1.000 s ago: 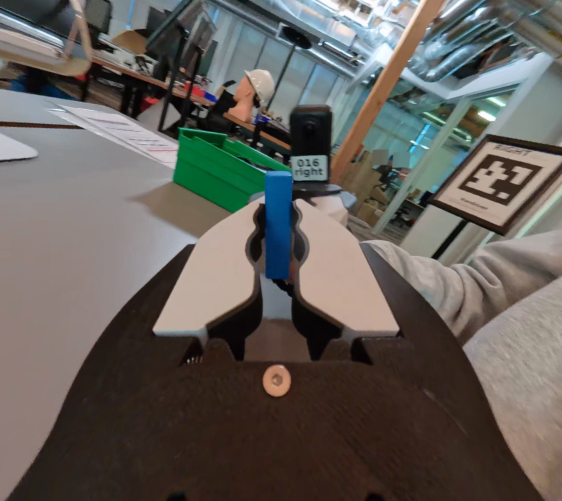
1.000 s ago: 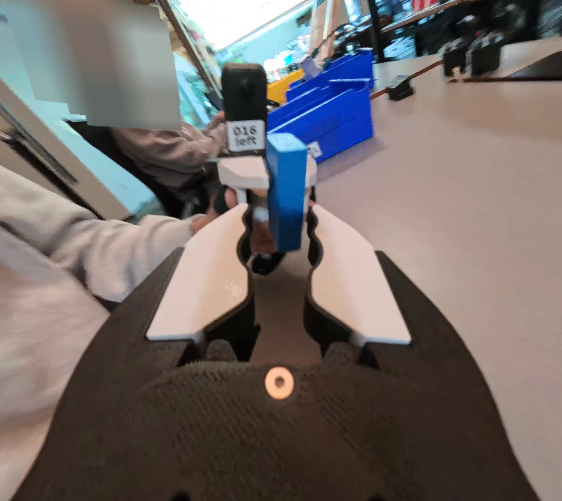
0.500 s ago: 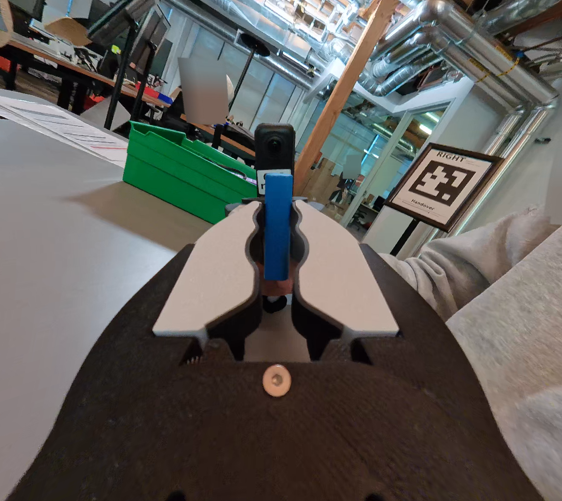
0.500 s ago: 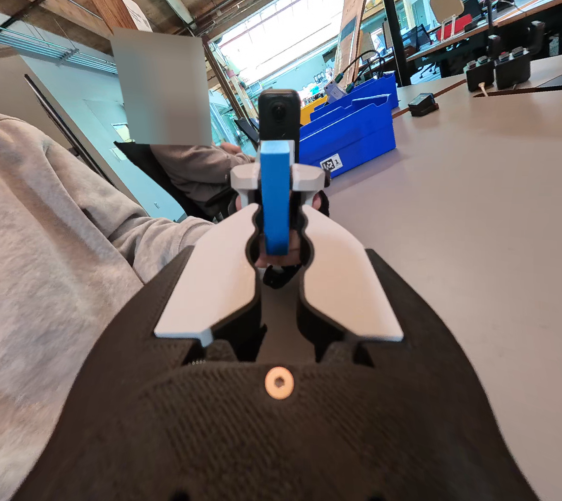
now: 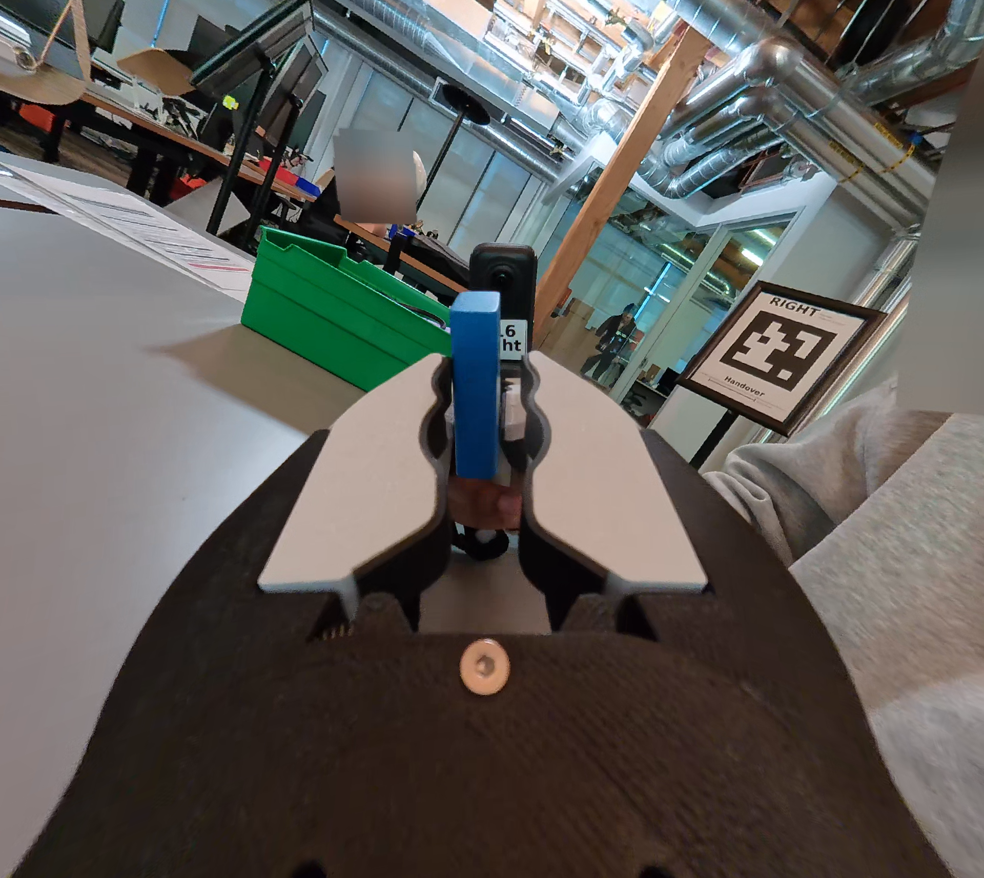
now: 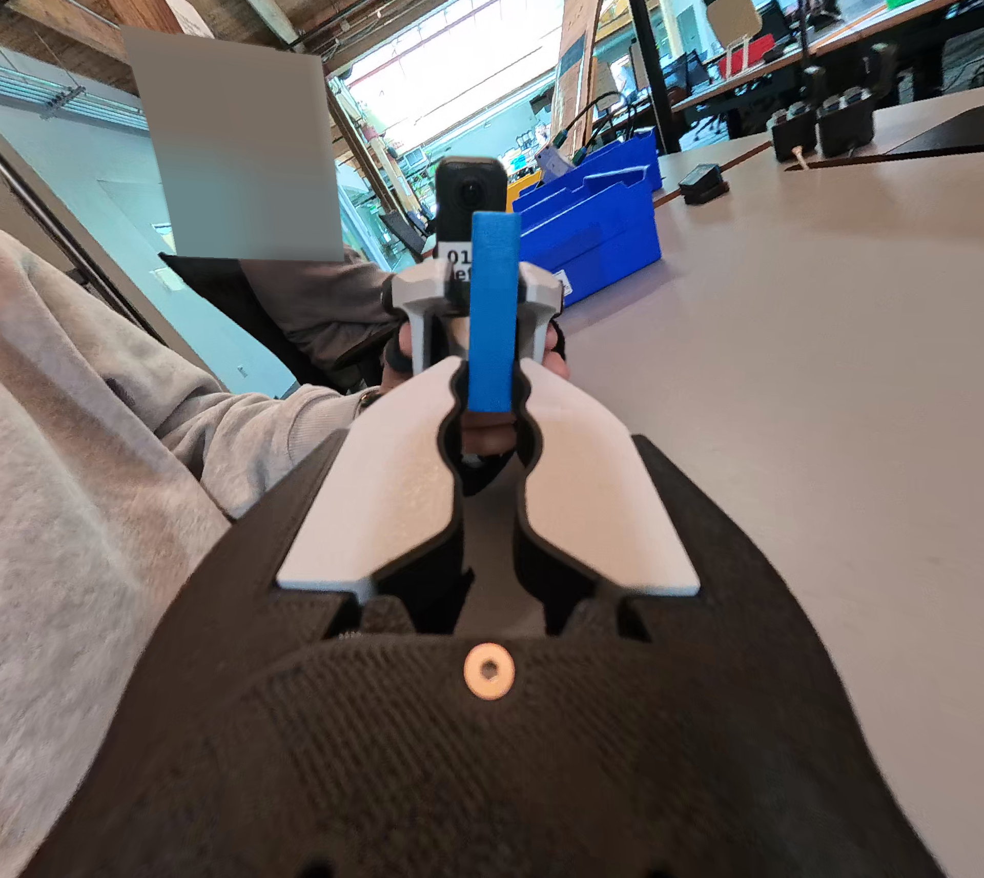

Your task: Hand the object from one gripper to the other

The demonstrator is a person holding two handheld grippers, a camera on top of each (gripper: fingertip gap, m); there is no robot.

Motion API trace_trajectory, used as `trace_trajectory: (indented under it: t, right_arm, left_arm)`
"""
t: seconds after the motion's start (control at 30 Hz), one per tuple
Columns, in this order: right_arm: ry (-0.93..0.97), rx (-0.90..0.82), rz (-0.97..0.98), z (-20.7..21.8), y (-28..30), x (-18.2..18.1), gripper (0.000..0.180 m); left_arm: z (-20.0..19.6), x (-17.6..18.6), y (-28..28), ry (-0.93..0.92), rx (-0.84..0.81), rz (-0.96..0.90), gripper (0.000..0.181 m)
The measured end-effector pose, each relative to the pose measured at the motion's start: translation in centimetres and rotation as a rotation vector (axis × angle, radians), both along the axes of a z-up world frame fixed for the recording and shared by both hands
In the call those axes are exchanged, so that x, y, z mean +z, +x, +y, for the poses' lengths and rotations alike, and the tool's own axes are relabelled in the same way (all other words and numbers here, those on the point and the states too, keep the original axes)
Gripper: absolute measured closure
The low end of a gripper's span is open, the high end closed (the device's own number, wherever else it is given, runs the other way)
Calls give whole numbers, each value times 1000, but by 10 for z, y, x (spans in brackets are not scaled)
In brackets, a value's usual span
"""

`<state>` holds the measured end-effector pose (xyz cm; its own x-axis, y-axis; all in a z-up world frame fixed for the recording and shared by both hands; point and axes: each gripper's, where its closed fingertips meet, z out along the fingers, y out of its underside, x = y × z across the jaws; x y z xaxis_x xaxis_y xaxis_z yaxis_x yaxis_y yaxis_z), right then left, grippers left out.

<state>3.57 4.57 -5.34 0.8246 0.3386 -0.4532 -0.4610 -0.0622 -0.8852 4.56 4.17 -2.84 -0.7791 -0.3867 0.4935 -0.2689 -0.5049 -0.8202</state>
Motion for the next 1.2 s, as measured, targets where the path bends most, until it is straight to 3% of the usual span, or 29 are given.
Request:
trace_trajectory:
  t: [0.23, 0.4, 0.53, 0.73, 0.83, 1.03, 1.2]
  right_arm:
    - [-39, -137, -61, -5, 26, -2, 164]
    - [-186, -426, -483, -7, 50, -13, 164]
    - [-311, -552, -791, -4, 55, -23, 164]
    - [-407, -557, -1211, 7, 44, -42, 164]
    - [-414, -537, -1344, 9, 40, -48, 164]
    - [-400, -476, -1502, 11, 33, -57, 164]
    - [-396, -472, -1545, 13, 31, -59, 164]
  left_arm:
    - [7, -10, 9, 33, 58, 72, 139]
    - [24, -34, 21, 154, 205, 175, 141]
    - [25, -48, 21, 272, 240, 217, 130]
    - [25, -54, 21, 304, 242, 240, 120]
    - [24, -62, 17, 310, 156, 288, 120]
    - [26, -71, 13, 355, 105, 317, 126]
    - [22, -79, 9, 420, 67, 338, 144]
